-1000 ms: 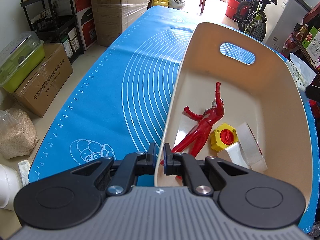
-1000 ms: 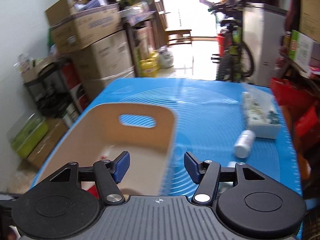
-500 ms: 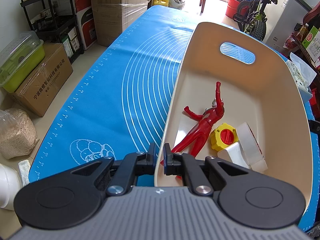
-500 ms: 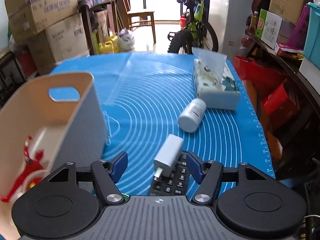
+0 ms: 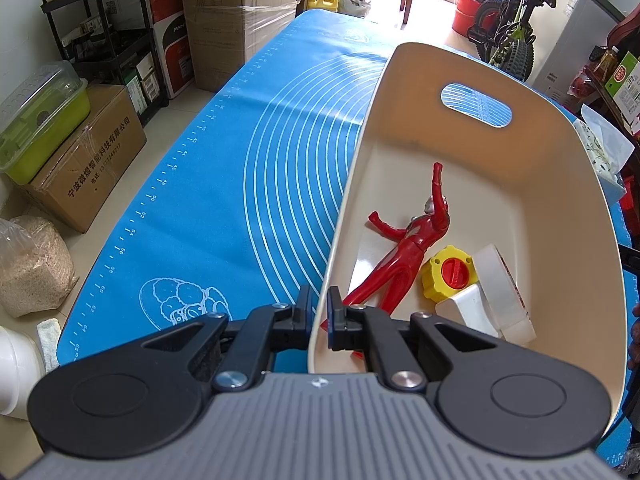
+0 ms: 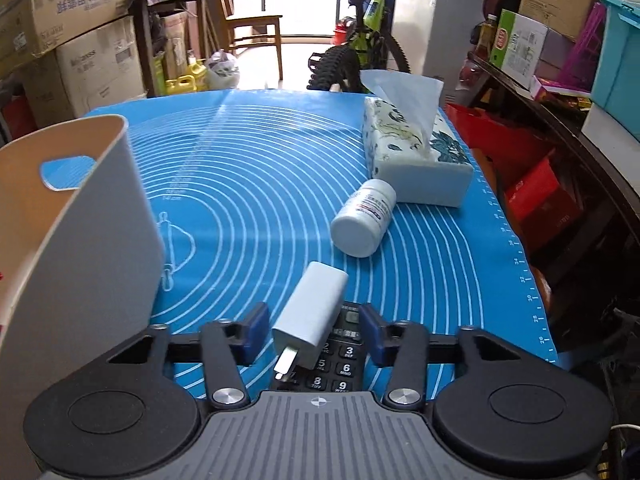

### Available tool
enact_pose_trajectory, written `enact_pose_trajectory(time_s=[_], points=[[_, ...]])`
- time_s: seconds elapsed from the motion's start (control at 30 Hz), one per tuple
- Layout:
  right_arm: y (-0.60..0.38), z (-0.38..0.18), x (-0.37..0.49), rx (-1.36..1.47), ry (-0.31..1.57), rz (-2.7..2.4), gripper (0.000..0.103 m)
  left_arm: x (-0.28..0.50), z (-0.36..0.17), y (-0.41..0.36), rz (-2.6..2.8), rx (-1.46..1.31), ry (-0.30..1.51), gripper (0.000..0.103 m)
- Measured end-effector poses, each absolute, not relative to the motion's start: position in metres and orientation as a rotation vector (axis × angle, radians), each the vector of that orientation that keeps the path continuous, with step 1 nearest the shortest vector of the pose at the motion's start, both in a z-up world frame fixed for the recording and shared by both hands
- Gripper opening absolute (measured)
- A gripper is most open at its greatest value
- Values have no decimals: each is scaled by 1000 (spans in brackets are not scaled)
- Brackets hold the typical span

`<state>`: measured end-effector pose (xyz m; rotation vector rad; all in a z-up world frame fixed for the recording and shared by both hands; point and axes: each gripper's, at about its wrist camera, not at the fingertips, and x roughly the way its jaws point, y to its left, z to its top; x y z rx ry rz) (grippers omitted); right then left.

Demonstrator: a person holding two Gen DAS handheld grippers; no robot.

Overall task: Organize rigid objects
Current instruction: 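Move the right tool to the white charger plug and grasp it, then carry the white charger into the bin with the right tool and release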

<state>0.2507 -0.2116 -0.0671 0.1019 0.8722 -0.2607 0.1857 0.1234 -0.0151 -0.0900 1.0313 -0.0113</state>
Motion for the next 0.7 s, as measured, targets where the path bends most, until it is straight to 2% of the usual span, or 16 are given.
enact_pose_trajectory(time_s=[0.07, 0.13, 0.4, 0.7], points=[[-212, -69, 252, 114, 877, -252, 47, 186, -15, 123, -11, -89, 1031, 9], [-211, -70, 252, 103, 869, -261, 32, 185, -15, 123, -11, -90, 1031, 9], [-211, -63, 243, 111, 840, -243, 32, 185, -15, 123, -11, -91, 1031, 9], [-209, -26, 229, 113, 760, -204, 32, 185, -15, 123, -12, -92, 1032, 9]])
